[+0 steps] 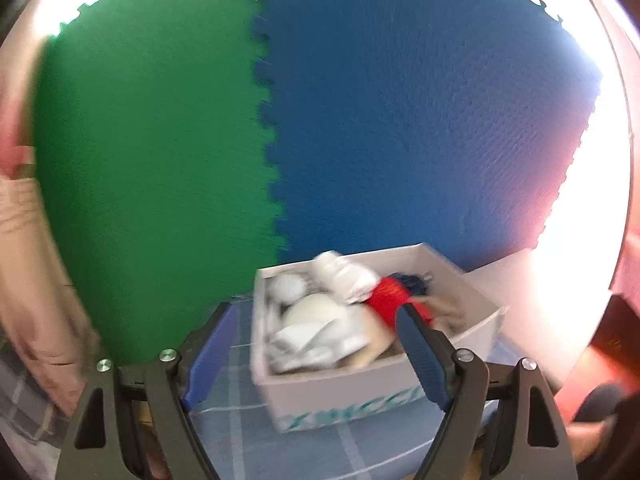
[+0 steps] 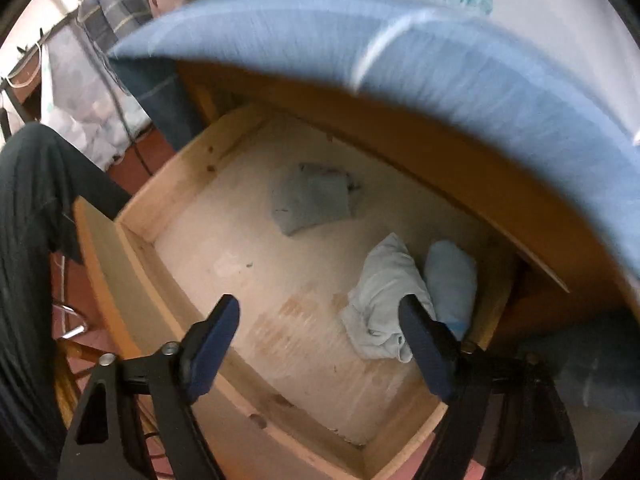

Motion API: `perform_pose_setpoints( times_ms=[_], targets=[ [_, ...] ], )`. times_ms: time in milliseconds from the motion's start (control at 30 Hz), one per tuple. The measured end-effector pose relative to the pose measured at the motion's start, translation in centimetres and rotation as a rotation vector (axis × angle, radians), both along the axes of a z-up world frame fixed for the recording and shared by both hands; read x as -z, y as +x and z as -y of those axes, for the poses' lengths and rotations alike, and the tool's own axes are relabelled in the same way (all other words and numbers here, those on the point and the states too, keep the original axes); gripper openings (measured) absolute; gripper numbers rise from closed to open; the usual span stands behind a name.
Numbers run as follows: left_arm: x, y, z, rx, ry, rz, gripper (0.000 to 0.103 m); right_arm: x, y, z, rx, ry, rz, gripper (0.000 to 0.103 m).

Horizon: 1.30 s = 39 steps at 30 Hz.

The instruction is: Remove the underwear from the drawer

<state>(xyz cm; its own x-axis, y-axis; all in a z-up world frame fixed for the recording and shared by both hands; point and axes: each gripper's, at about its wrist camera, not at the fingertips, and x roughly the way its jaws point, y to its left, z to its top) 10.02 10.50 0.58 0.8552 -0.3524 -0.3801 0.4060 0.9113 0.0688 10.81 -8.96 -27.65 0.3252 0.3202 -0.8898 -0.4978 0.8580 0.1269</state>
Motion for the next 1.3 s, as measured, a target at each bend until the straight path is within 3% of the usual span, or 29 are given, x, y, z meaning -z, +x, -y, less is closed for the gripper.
perform_pose_setpoints(
  times_ms=[67, 233, 333, 400, 467, 667, 800, 933, 1067, 1300],
  targets=[
    [2.2, -1.2, -1.5, -0.024, 0.023, -0.002, 0.083, 1.0, 0.6, -0.8, -0.048, -0.033, -0.015, 0.071],
    [7.6, -2.6, -3.5, -0.048, -0.006, -0.068, 0.083, 3.6, 2.1, -2.5, -0.148, -0.197, -0.037, 0.053],
    [9.8, -3.3, -3.8, -0.053, -0.008, -0.076, 0.083, 5.1, 1.9, -3.7, -0.252, -0.308, -0.007, 0.043],
    [10.5, -3.5, -4.1, -0.050, -0.030, -0.071, 0.083, 6.4, 1.9, -4.1, -0.303, -0.373, -0.041, 0.018],
    [10.7, -3.7, -4.7, -0.050, -0.031, -0.055, 0.083, 7.7, 2.0, -4.6, -0.328, -0.440, -0.042, 0.017],
    [10.5, -3.9, -7.2, -0.105, -0.087, -0.026, 0.083, 9.5, 2.5, -5.0, -0.350, -0.477, -0.042, 0.000],
    [10.9, -3.5, -7.9, -0.152, -0.086, -0.037, 0.083, 8.6, 0.4, -6.3, -0.401, -0.540, 0.080, 0.000],
    [11.4, -3.4, -7.6, -0.160, -0.052, -0.037, 0.083, 6.0, -0.1, -5.7, -0.353, -0.523, 0.159, 0.000],
    [11.8, -3.0, -6.9, -0.175, -0.012, -0.043, 0.083, 4.8, -0.7, -5.5, -0.360, -0.540, 0.191, 0.000],
    [12.8, -2.9, -6.7, -0.184, 0.035, -0.063, 0.083, 0.0, -2.4, -6.1, -0.348, -0.520, 0.251, 0.000]
  ],
)
